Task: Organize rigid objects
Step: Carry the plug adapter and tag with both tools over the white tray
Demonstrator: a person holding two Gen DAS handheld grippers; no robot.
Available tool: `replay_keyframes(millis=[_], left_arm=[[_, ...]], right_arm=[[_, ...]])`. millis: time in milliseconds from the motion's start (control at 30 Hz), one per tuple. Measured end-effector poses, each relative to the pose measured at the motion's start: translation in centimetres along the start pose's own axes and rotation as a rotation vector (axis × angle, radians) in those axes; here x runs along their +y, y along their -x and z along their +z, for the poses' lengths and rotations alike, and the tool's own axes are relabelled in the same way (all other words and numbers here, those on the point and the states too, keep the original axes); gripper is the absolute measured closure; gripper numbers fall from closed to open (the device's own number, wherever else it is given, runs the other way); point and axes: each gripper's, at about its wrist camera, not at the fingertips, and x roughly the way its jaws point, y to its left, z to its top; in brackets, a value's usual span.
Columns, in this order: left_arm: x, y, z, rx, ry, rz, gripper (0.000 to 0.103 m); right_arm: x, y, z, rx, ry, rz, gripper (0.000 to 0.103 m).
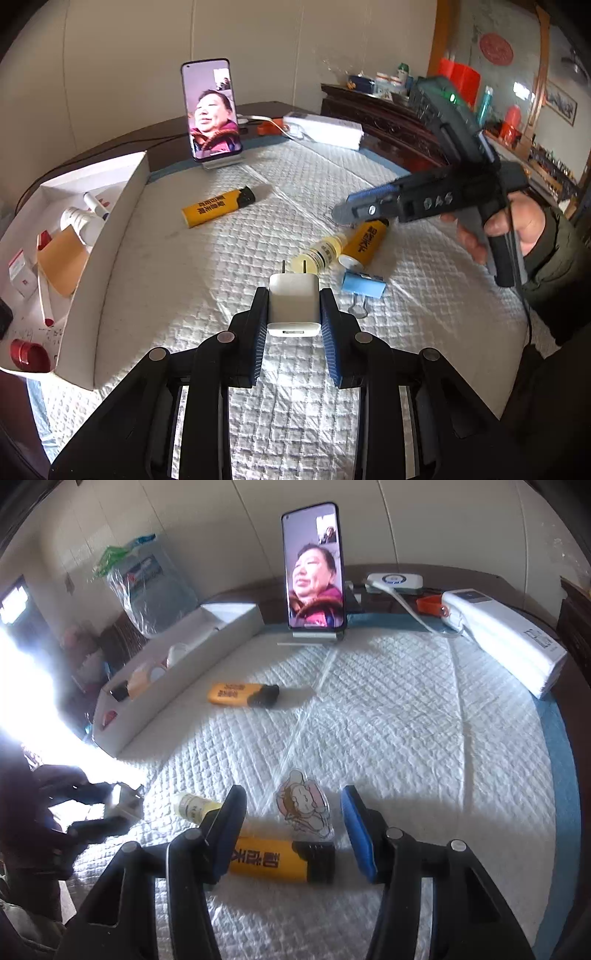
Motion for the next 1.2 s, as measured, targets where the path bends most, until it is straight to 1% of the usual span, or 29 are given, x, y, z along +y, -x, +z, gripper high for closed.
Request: replay_keyframes(millis=[133,233,267,333,400,500,567,633,733,867,900,967,1033,1100,1133,1167,1200], left_arm=[[0.1,0.4,0.2,-0.018,0.01,0.001,0.077],[0.2,0.8,0.2,-0.033,0.018,0.003,0.077],[0.3,1.0,0.3,-0.038,0.022,0.006,0.077],[0.5,1.5,0.3,-0.05,0.037,0.017,0.077],[0.8,2.1,0.3,-0.066,0.055,0.026,0.077],[1.6,3.8,0.3,-0.11,0.073,0.067,0.077],[2.9,5.6,0.3,-0.154,0.102,0.117,0.077],[4.3,7.0,0.1,-0.185,0.132,0.165,0.077],[7.1,9.7,-0.2,-0.237,0.205,0.257,0.077],[10.8,13.5,-0.4,-0.31,0.296,0.398,0.077],[11.4,14.3,-0.3,-0.326,0.305,0.423,0.077],[12.4,15.7,0.3,-0.354,0.308,0.494,0.077],[13.6,16.4,1.0,-0.386,0.312,0.536,0.077],[15.2,16.6,1.7,-0.398,0.335,0.581,0.076],[16.4,16.1,1.9,-0.376,0.356,0.653,0.076],[17.2,15.5,1.9,-0.357,0.366,0.694,0.076],[18.0,14.8,1.9,-0.339,0.381,0.716,0.076]], right_arm=[[0.6,-0.2,-0.1,0.005,0.04,-0.029,0.059],[0.8,-0.3,-0.2,0.005,0.068,-0.056,0.073],[0.9,-0.3,-0.1,0.006,0.072,-0.058,0.074],[1.0,-0.3,-0.1,0.005,0.072,-0.05,0.074],[1.0,0.0,0.1,-0.016,0.068,-0.05,0.074],[1.3,1.6,0.9,-0.084,0.057,-0.05,0.074],[2.0,3.2,1.6,-0.129,0.063,-0.032,0.074],[2.9,4.1,2.2,-0.155,0.074,-0.015,0.074],[4.6,5.0,3.5,-0.175,0.091,0.028,0.074],[7.4,5.5,5.6,-0.217,0.145,0.06,0.074],[8.1,5.6,6.3,-0.226,0.157,0.072,0.074],[9.4,5.6,7.3,-0.253,0.181,0.09,0.074],[11.0,5.5,8.8,-0.267,0.201,0.113,0.074],[12.3,5.0,10.1,-0.272,0.21,0.136,0.074],[13.1,4.4,10.8,-0.27,0.21,0.147,0.074],[13.6,3.7,11.4,-0.265,0.207,0.156,0.074],[14.0,3.1,11.9,-0.26,0.197,0.162,0.074]])
